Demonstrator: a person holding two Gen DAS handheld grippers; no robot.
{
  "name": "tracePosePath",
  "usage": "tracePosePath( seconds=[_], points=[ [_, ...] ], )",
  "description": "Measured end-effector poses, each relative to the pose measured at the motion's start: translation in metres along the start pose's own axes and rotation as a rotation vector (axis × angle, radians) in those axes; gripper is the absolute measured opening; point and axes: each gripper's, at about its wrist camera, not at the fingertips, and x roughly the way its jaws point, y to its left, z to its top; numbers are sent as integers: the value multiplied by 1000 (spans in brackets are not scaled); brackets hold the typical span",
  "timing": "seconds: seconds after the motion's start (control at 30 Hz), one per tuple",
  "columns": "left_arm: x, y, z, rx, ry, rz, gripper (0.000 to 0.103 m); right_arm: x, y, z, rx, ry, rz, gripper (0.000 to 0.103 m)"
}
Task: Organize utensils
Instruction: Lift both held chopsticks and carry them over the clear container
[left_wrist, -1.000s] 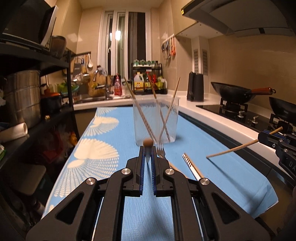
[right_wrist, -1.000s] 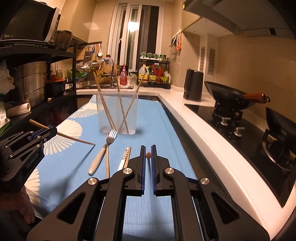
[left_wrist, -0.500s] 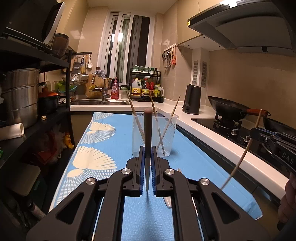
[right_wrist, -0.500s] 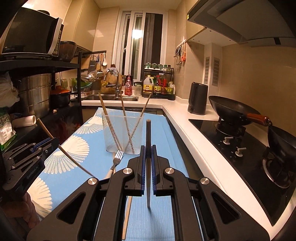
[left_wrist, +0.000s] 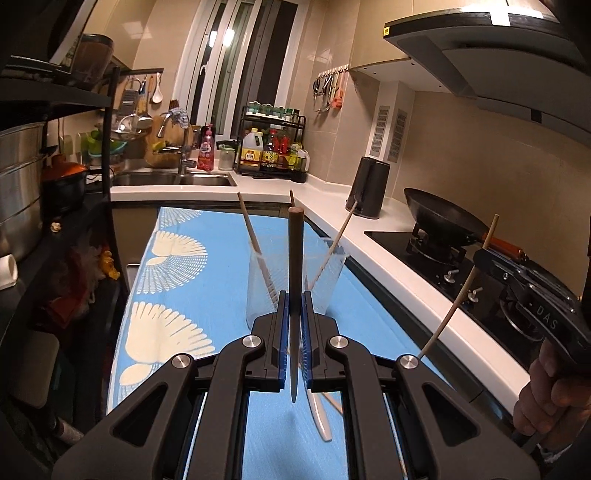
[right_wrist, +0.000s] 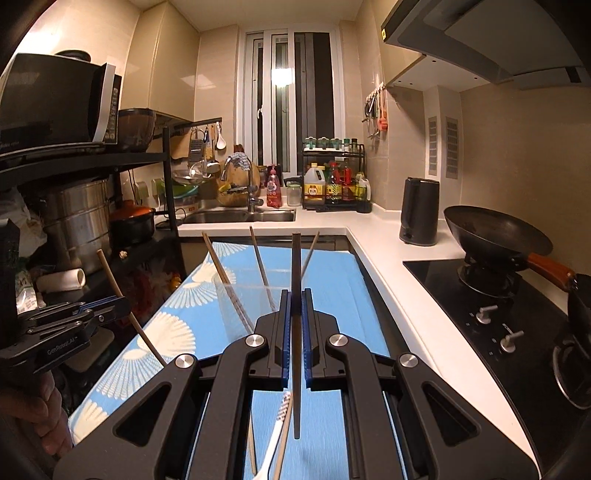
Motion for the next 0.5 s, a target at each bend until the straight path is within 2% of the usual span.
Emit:
tracePosePath(
  seconds=[0.17, 0.4, 0.5],
  points=[
    [16, 5, 46, -5, -19, -23, 7, 17, -3, 35, -7, -38, 22, 6],
    [24, 1, 124, 24, -145, -52, 7, 36, 5, 103, -25, -151, 39, 6],
    [36, 4, 139, 10, -180, -58, 7, 49, 10, 122, -28, -180, 36, 6]
  ],
)
